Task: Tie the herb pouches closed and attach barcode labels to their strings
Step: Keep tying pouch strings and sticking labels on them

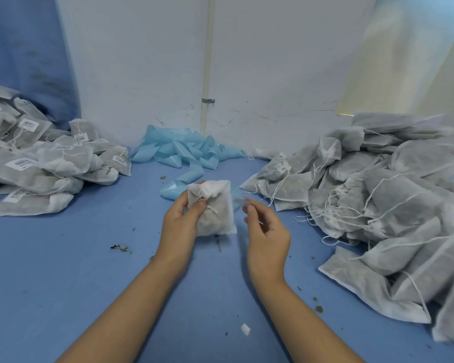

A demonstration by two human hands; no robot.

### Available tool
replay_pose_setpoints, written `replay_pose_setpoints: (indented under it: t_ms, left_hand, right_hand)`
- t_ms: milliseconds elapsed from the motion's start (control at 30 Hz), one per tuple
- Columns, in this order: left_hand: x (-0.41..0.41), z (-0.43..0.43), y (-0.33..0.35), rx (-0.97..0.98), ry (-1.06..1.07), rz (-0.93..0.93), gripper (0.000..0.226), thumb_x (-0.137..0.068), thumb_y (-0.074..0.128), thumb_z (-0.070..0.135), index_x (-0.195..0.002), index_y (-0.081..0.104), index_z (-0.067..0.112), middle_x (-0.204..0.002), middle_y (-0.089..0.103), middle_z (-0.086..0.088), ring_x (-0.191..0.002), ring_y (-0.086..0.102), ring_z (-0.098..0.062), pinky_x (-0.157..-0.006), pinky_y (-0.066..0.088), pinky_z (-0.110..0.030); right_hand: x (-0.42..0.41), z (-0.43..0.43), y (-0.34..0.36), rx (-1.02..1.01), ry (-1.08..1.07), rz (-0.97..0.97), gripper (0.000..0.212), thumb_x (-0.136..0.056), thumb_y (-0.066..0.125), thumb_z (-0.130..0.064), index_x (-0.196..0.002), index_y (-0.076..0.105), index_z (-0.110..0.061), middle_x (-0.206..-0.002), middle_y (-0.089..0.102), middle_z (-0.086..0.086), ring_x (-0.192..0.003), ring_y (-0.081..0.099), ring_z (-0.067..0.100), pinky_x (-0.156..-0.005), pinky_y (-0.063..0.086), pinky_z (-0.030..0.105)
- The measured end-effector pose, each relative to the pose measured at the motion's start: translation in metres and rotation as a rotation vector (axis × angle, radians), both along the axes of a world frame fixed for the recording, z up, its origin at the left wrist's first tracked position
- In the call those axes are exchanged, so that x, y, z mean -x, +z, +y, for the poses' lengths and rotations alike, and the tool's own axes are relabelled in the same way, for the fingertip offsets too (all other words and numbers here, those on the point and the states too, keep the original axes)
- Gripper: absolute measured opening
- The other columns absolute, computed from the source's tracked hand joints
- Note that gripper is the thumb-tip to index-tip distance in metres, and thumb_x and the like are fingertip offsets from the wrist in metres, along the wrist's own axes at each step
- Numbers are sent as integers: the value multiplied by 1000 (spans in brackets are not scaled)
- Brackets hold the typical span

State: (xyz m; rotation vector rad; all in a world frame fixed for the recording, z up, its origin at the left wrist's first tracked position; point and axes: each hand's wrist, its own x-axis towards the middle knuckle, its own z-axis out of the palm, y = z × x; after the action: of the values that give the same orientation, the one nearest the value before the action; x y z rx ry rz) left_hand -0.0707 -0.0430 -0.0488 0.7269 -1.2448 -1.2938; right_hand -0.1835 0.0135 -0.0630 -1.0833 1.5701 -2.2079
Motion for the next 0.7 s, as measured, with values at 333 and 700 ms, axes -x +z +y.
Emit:
replay_pose_setpoints:
  t_ms: [333, 700]
  left_hand:
    - [5, 2, 4, 1, 89, 95, 24, -91, 59, 9, -102, 68, 29, -96, 73, 13, -87, 66, -2, -76, 53, -15]
    - [7, -1, 1, -53, 132, 130, 16, -94, 57, 18, -83, 68, 24, -73, 67, 11, -70, 61, -6, -70, 52, -25]
  right_hand:
    - [-12, 3, -3, 138, -119, 662, 21, -83, 65, -2, -102, 73, -5, -110, 69, 0, -104, 61, 5, -96, 43, 14]
    - [-15, 0, -5, 86, -142, 857, 21, -79, 71, -1, -99, 75, -6, -105, 72, 2, -94, 62, 14, -93, 40, 10]
